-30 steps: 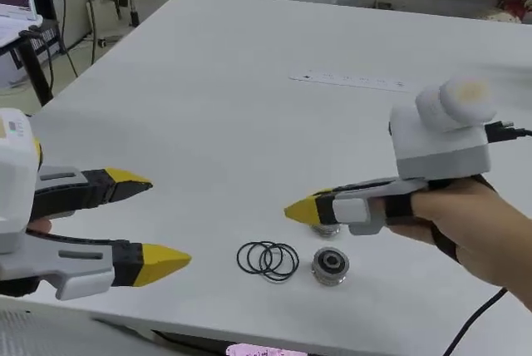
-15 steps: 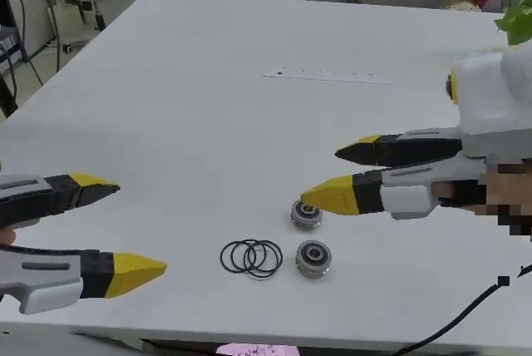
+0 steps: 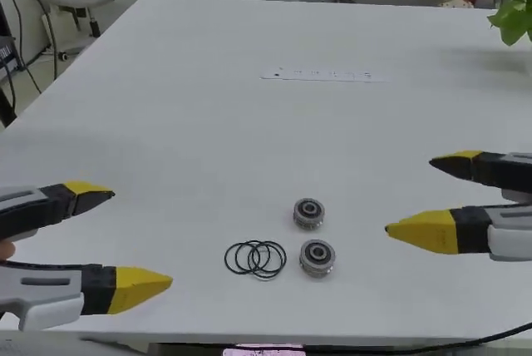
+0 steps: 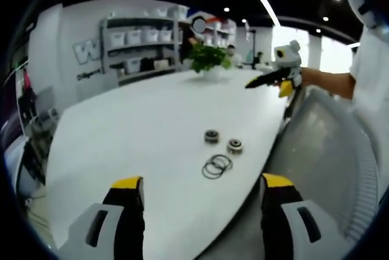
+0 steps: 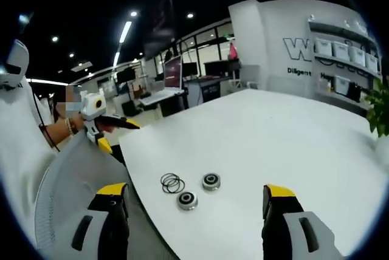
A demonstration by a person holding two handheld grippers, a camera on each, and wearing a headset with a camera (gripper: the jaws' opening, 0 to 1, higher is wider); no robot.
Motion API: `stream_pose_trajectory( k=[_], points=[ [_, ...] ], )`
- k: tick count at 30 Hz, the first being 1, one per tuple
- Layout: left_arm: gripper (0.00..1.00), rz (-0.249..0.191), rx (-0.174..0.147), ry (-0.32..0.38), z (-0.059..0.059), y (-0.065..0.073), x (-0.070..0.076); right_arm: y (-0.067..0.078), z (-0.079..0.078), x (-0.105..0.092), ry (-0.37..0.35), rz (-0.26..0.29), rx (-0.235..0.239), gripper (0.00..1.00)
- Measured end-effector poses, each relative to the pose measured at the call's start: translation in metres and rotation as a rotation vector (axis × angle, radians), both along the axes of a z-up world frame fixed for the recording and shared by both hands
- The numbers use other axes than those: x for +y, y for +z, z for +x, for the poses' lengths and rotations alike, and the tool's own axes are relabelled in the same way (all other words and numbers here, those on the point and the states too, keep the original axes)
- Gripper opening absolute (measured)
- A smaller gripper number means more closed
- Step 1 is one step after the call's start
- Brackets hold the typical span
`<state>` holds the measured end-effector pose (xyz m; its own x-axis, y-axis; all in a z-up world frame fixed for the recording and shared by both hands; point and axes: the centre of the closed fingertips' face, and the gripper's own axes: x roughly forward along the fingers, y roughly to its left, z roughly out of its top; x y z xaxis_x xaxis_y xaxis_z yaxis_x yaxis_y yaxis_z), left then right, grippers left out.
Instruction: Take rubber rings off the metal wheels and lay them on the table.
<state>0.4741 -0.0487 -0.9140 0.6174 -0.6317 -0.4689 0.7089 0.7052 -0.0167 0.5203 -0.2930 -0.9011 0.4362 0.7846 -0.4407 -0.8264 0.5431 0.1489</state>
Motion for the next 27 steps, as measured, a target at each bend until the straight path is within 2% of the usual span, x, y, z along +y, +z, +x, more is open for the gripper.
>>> stream_pose_trajectory(
  k=[2,6,11,15,27],
  points=[
    [0.81,-0.001,0.002,0.015,0.001,0.0,0.003,-0.014,-0.003,-0.01,-0.025,-0.039,0.018,0.94],
    [0.86,-0.008,0.001,0.041,0.0,0.0,0.006,-0.035,-0.011,-0.021,-0.056,-0.082,0.056,0.99],
    [0.97,-0.018,0.013,0.082,-0.001,-0.004,0.011,-0.049,-0.018,-0.026,-0.066,-0.128,0.075,0.99],
    [0.99,-0.046,0.024,0.113,0.0,-0.004,0.014,-0.054,-0.023,-0.027,-0.069,-0.135,0.093,0.99],
    [1.0,-0.058,0.04,0.134,0.001,-0.009,0.01,-0.065,-0.031,-0.029,-0.057,-0.185,0.11,0.99]
  ],
)
